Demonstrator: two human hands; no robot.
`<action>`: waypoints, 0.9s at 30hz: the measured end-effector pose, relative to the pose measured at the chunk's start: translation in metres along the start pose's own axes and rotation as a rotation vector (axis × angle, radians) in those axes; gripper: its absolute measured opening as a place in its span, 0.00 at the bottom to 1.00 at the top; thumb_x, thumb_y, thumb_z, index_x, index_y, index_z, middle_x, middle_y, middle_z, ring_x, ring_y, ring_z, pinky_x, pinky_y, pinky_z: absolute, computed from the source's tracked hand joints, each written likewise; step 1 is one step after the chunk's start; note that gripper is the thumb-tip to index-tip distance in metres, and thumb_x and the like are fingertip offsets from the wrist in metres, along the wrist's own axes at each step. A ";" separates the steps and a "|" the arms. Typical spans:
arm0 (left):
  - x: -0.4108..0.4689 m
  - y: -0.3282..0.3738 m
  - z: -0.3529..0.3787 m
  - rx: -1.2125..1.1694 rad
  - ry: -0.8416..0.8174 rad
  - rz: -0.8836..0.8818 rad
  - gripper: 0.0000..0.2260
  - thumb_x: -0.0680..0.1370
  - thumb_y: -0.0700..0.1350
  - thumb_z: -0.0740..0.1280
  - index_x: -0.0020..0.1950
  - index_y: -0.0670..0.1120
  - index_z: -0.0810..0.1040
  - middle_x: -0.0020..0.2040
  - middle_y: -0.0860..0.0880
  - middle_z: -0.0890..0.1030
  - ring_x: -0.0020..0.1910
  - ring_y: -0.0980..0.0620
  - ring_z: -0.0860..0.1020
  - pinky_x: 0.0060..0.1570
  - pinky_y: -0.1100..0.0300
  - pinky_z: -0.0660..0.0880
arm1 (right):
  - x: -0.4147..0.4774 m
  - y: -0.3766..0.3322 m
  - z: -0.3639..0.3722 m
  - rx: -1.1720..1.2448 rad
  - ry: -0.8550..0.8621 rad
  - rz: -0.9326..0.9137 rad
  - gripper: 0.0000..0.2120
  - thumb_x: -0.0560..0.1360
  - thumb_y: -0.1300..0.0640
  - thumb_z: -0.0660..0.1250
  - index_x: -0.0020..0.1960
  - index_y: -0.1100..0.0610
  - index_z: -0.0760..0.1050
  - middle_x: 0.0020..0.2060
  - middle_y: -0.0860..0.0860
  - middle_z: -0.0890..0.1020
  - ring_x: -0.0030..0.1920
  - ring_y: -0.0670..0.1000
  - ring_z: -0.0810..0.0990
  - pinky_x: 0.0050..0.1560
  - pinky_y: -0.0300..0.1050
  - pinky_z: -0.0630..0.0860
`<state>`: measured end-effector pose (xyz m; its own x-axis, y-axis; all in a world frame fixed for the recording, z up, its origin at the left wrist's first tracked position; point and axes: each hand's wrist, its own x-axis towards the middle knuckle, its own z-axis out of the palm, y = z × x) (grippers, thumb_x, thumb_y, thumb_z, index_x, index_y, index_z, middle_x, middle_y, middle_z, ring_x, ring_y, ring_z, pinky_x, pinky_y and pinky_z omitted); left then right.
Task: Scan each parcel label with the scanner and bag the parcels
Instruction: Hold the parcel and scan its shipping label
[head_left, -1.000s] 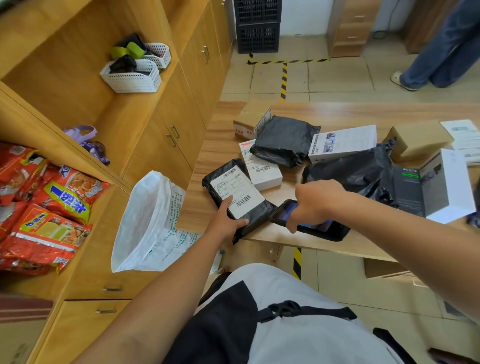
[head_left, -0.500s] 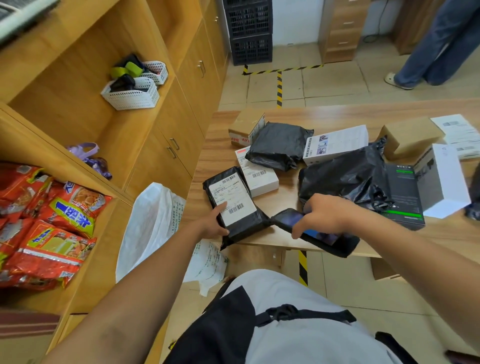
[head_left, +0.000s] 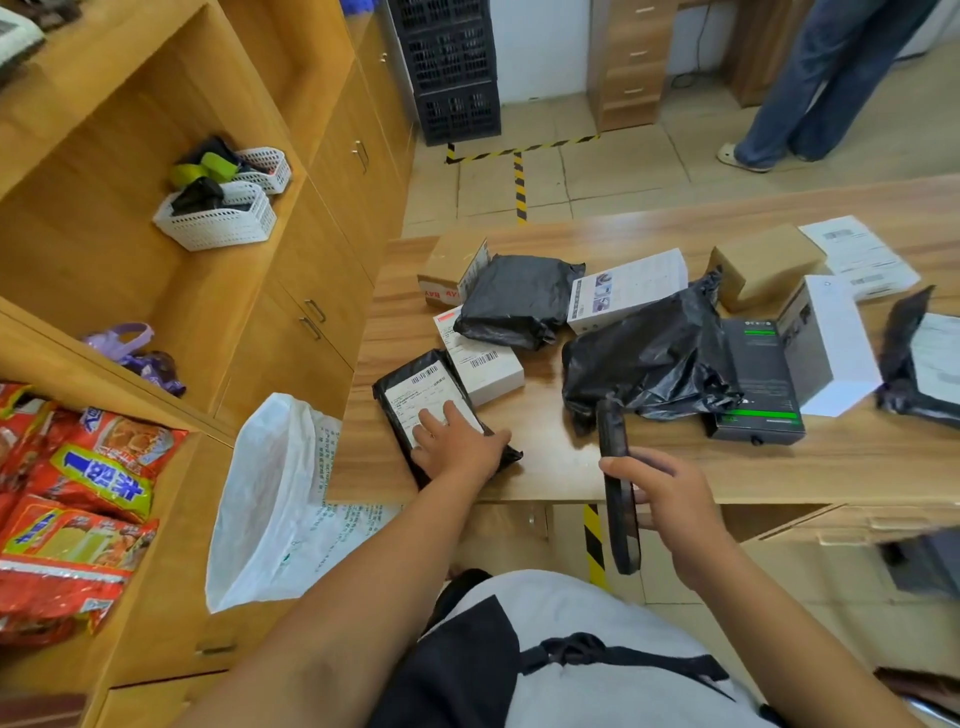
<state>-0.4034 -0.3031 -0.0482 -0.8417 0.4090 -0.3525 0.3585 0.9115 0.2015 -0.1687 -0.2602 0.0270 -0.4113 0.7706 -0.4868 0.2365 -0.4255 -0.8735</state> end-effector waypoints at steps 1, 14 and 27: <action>-0.001 -0.002 0.004 0.032 0.003 0.019 0.44 0.71 0.68 0.67 0.79 0.52 0.52 0.79 0.42 0.49 0.77 0.39 0.52 0.73 0.43 0.55 | -0.002 0.003 -0.003 0.029 0.020 -0.005 0.13 0.70 0.51 0.77 0.52 0.55 0.85 0.45 0.56 0.85 0.48 0.60 0.83 0.50 0.59 0.82; 0.012 -0.076 -0.014 -0.108 -0.042 -0.063 0.33 0.64 0.56 0.68 0.66 0.60 0.58 0.75 0.46 0.53 0.74 0.39 0.54 0.72 0.39 0.54 | -0.003 0.020 -0.007 0.194 0.080 -0.011 0.03 0.75 0.58 0.74 0.44 0.56 0.86 0.33 0.50 0.84 0.31 0.46 0.83 0.28 0.40 0.79; 0.011 -0.148 -0.031 -0.174 -0.035 -0.119 0.52 0.62 0.59 0.78 0.78 0.56 0.51 0.72 0.41 0.65 0.68 0.37 0.66 0.65 0.39 0.68 | 0.006 0.024 0.030 0.191 -0.027 0.043 0.05 0.74 0.60 0.75 0.39 0.55 0.87 0.31 0.50 0.84 0.31 0.50 0.84 0.28 0.44 0.80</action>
<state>-0.4783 -0.4343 -0.0538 -0.8584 0.3027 -0.4141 0.1793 0.9335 0.3106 -0.1917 -0.2801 0.0028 -0.4282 0.7378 -0.5218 0.0845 -0.5422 -0.8360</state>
